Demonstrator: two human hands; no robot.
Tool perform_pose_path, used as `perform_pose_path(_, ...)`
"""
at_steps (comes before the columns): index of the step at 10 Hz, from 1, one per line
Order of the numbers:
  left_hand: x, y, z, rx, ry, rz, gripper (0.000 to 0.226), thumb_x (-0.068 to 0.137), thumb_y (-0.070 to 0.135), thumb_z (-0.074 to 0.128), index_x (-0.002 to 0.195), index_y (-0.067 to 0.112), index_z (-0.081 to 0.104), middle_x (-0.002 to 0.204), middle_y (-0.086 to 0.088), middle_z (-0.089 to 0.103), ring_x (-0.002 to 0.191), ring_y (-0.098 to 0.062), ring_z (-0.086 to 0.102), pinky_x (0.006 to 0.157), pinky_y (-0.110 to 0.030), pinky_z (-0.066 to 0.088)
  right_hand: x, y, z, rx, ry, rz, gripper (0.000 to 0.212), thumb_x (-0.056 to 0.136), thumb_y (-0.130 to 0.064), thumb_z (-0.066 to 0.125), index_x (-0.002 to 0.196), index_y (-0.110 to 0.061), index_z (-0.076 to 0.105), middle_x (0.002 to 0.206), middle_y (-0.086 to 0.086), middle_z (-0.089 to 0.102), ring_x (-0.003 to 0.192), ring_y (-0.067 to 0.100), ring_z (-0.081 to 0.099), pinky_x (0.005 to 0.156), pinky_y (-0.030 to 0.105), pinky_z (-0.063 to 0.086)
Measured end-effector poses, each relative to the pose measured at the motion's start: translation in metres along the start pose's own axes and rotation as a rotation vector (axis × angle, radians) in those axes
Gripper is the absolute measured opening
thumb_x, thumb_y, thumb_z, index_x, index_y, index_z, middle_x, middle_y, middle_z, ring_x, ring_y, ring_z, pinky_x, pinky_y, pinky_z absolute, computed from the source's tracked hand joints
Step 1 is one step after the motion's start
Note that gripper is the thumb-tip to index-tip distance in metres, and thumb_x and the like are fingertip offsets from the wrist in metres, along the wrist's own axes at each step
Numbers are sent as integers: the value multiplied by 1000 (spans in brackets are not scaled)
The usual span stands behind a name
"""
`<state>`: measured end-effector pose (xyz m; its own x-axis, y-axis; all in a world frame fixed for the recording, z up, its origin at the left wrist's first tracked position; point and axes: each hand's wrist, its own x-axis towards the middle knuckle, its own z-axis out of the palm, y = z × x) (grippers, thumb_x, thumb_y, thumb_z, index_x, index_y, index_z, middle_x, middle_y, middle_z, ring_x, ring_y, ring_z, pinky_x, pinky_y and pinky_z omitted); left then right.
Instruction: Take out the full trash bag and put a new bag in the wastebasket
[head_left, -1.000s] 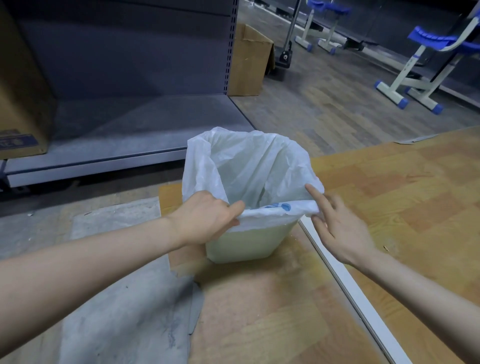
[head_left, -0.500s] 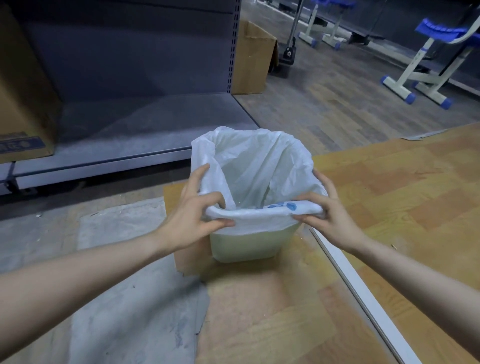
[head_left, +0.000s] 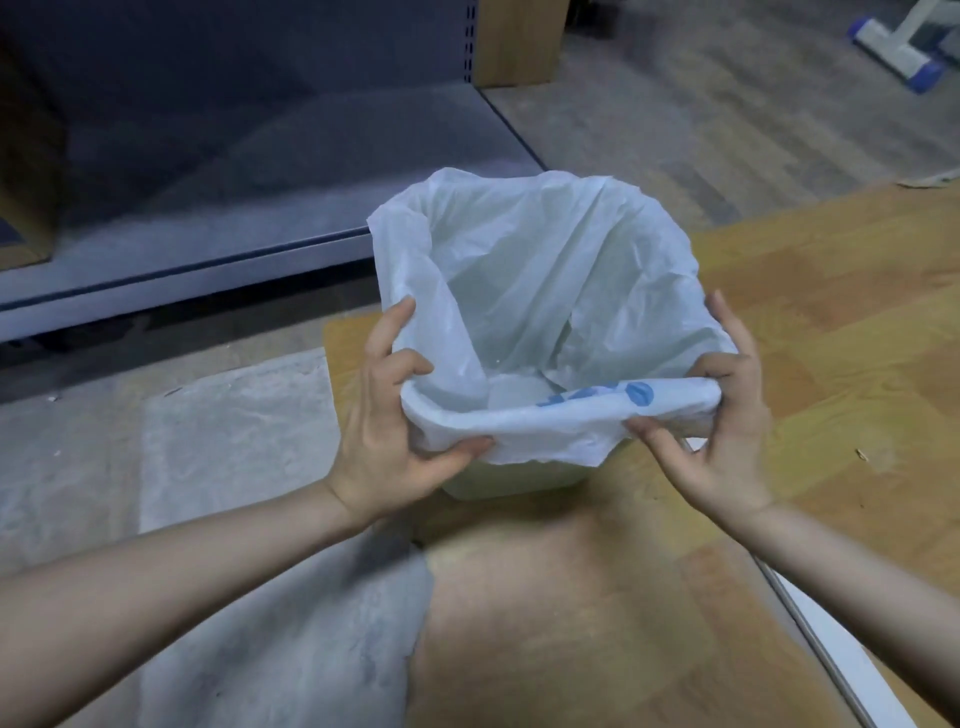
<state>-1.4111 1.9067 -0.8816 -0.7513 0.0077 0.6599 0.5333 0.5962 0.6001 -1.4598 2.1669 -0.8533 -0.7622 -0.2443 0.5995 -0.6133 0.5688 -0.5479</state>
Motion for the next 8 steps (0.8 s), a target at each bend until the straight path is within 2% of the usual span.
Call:
perform_pose_path(1, 4, -6, 6, -20, 38, 73, 51, 81, 52, 60, 97, 11, 35, 138, -19, 27, 137, -22, 25, 111, -29, 23, 1, 11, 5, 72, -15, -27, 47, 83, -48, 57, 90, -7, 35, 123, 43, 43, 135, -9, 27, 94, 7, 31)
perform_pose_path(2, 5, -8, 5, -26, 33, 49, 53, 80, 57, 59, 95, 12, 34, 149, 10, 19, 140, -11, 22, 111, -28, 23, 4, 14, 2, 110, -68, -36, 44, 85, -47, 55, 90, -7, 37, 147, -8, 29, 142, 19, 25, 104, 15, 27)
perform_pose_path(3, 4, 0, -6, -34, -73, -61, 54, 80, 58, 60, 98, 14, 34, 153, 18, 7, 140, -10, 20, 109, -24, 28, 6, 6, -9, 65, -150, -3, 49, 88, -52, 51, 88, -5, 39, 152, 2, 12, 135, -12, 24, 97, 4, 29)
perform_pose_path(4, 7, 14, -24, 43, -263, -161, 55, 82, 59, 55, 113, 19, 35, 154, -6, 9, 136, -26, 28, 83, -28, 47, 10, -6, -24, -33, -286, 66, 52, 89, -56, 44, 95, -5, 43, 153, 5, 9, 125, 10, 33, 74, 42, 52)
perform_pose_path(5, 15, 33, -48, 221, -481, -277, 70, 79, 67, 50, 132, 24, 31, 154, -20, 8, 130, -34, 41, 66, -29, 51, 19, -15, -42, -253, -552, 120, 58, 88, -62, 36, 107, -8, 44, 152, 26, 17, 107, 38, 53, 64, 40, 51)
perform_pose_path(6, 22, 56, -64, 430, -686, -457, 86, 79, 63, 53, 147, 21, 21, 158, -17, -1, 142, -37, 19, 96, -53, 43, 28, -30, -60, -449, -759, 220, 75, 81, -75, 29, 116, -12, 48, 158, 15, 7, 103, 36, 59, 78, 40, 47)
perform_pose_path(7, 46, 94, -69, 585, -877, -690, 91, 83, 58, 56, 150, 33, -1, 157, -7, -21, 144, -36, -15, 113, -63, 7, 55, -57, -73, -605, -962, 298, 73, 84, -65, 41, 136, -15, 34, 159, 5, -11, 141, 32, 23, 100, 50, 37)
perform_pose_path(8, 74, 133, -75, 634, -980, -741, 92, 82, 63, 51, 148, 37, -9, 155, -6, -28, 141, -40, -20, 110, -64, -1, 83, -91, -86, -620, -1093, 396, 76, 90, -50, 49, 148, -21, 12, 159, 1, -15, 147, 29, 1, 109, 53, 28)
